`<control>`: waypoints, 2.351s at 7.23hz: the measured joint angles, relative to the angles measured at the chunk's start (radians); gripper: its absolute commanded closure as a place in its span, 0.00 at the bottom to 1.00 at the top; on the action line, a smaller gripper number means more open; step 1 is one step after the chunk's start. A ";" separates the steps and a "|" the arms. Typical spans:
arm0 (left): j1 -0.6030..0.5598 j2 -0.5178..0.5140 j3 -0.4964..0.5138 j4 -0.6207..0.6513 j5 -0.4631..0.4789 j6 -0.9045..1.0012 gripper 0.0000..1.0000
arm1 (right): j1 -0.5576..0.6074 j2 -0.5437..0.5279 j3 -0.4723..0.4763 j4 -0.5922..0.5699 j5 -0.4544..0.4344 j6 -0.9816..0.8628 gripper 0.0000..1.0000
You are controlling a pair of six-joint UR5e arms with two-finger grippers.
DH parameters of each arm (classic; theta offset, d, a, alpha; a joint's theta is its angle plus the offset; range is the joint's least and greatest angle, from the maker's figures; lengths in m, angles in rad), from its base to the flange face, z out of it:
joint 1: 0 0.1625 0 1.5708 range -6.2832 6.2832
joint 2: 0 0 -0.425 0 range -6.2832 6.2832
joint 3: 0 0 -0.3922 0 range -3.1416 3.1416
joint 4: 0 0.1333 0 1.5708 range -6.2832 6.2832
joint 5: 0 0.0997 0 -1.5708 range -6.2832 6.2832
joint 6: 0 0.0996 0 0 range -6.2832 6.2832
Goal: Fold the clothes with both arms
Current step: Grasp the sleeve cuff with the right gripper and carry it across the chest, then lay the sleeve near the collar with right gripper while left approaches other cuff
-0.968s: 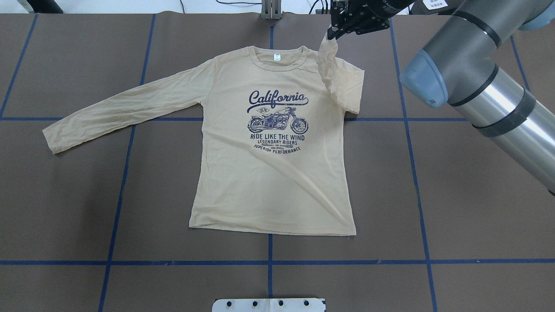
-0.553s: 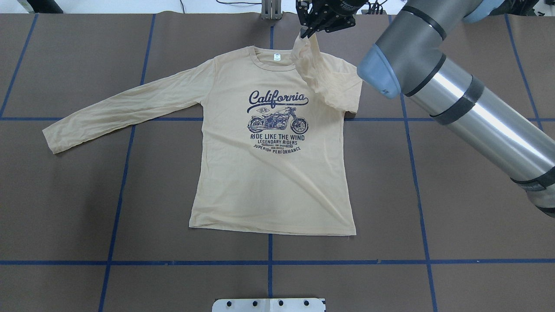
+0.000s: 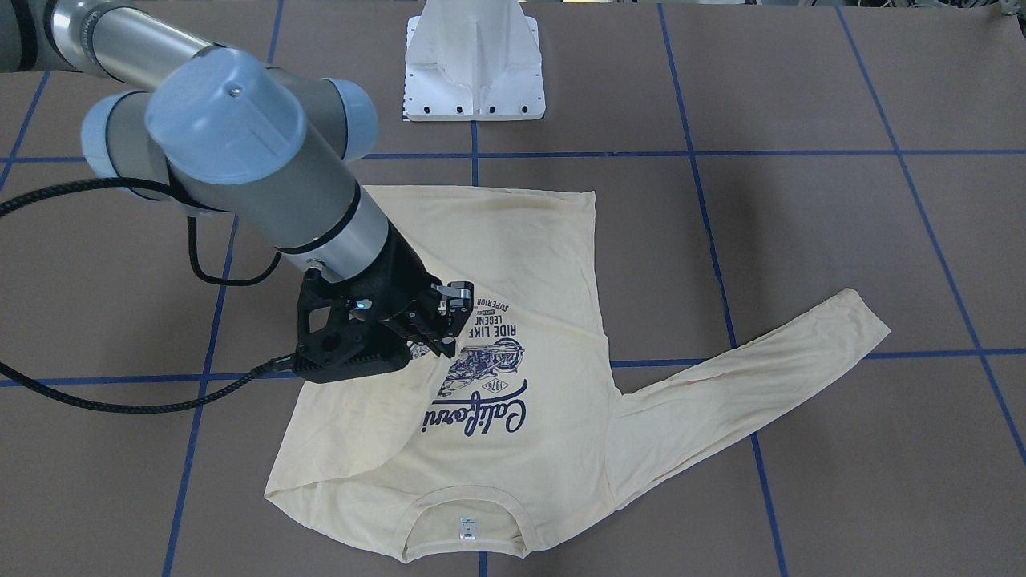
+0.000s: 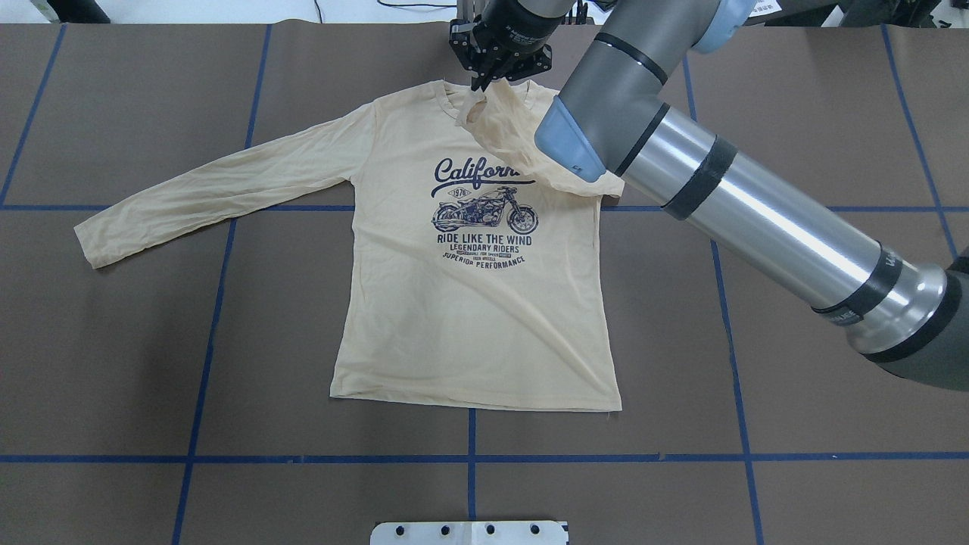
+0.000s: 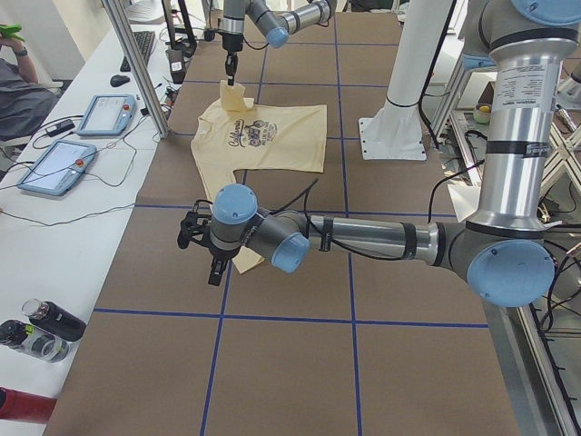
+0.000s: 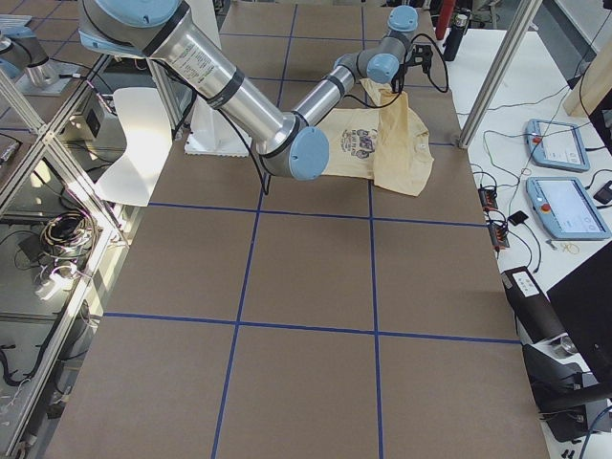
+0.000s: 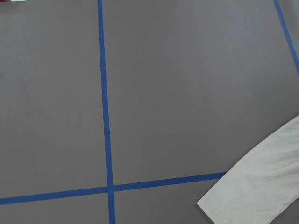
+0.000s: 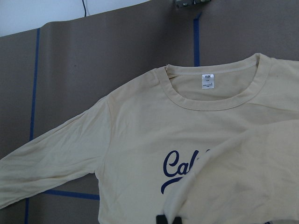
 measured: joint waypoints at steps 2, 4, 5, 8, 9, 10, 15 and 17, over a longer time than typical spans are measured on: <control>0.000 -0.003 0.003 0.000 0.000 -0.001 0.01 | -0.057 0.017 -0.080 0.090 -0.076 0.042 1.00; 0.000 -0.006 0.006 0.000 0.000 -0.003 0.01 | -0.105 0.060 -0.158 0.116 -0.143 0.070 1.00; 0.000 -0.007 0.007 0.000 0.000 -0.004 0.01 | -0.128 0.080 -0.199 0.124 -0.176 0.073 1.00; 0.000 -0.009 0.007 0.000 -0.001 -0.004 0.01 | -0.195 0.111 -0.282 0.153 -0.274 0.075 1.00; 0.000 -0.009 0.007 0.000 -0.001 -0.004 0.01 | -0.211 0.124 -0.305 0.154 -0.300 0.075 1.00; 0.000 -0.009 0.008 0.000 0.000 -0.003 0.01 | -0.219 0.134 -0.318 0.156 -0.312 0.076 0.33; 0.000 -0.013 0.005 -0.001 0.000 -0.011 0.01 | -0.226 0.149 -0.324 0.196 -0.358 0.113 0.00; 0.026 -0.011 -0.003 -0.063 0.007 -0.118 0.01 | -0.202 0.141 -0.280 0.181 -0.352 0.169 0.00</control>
